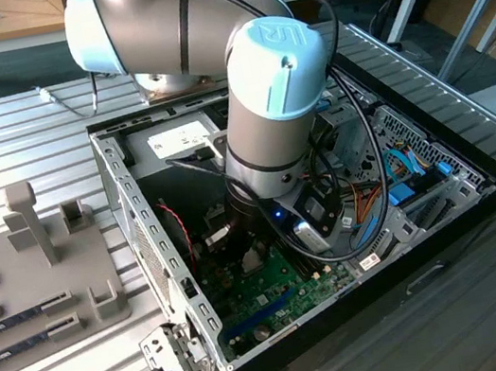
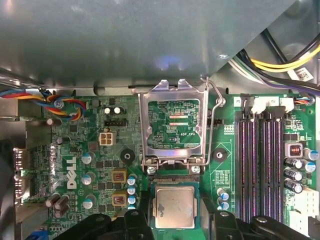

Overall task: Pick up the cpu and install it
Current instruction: 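Place the cpu into insertion slot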

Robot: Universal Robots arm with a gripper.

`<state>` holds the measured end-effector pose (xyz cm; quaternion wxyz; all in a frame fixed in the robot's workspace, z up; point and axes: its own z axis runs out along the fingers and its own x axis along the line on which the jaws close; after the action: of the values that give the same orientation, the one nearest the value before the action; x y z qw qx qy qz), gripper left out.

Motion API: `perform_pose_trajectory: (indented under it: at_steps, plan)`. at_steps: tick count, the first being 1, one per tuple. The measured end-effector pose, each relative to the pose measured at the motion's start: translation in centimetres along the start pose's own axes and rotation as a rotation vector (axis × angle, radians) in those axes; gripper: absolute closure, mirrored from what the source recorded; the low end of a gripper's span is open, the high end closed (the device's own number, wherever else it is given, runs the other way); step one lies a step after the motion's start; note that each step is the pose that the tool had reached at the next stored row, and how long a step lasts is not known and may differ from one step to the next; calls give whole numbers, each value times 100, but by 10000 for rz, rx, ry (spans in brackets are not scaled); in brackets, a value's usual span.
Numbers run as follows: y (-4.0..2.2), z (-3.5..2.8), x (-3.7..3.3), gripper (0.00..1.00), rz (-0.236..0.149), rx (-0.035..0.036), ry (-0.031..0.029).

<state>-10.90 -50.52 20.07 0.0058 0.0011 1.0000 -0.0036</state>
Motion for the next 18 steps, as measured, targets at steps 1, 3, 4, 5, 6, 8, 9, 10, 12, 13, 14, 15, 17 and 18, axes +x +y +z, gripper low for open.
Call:
perform_pose_trajectory:
  at_steps: [1,3,4,5,6,8,9,10,12,13,14,15,17,18]
  plan:
    - [1,6,1,53,0,-1,0]
    - [1,11,1,53,1,-1,-1]
    - [2,17,-1,53,2,-4,-2]
    - [2,19,-6,53,1,-2,-1]
    - [1,20,-10,53,1,-1,0]
    - [1,21,-13,53,2,-1,0]
    - [1,22,-13,53,1,-1,-1]
    - [1,22,-14,53,0,-2,-1]
    - [1,22,-14,53,1,1,-2]
    - [1,20,-14,53,0,5,-3]
    - [1,21,-15,53,0,11,-3]
    - [2,20,-15,53,-1,16,-4]
    - [2,20,-14,39,0,19,-2]
    - [2,19,-14,39,1,20,-2]
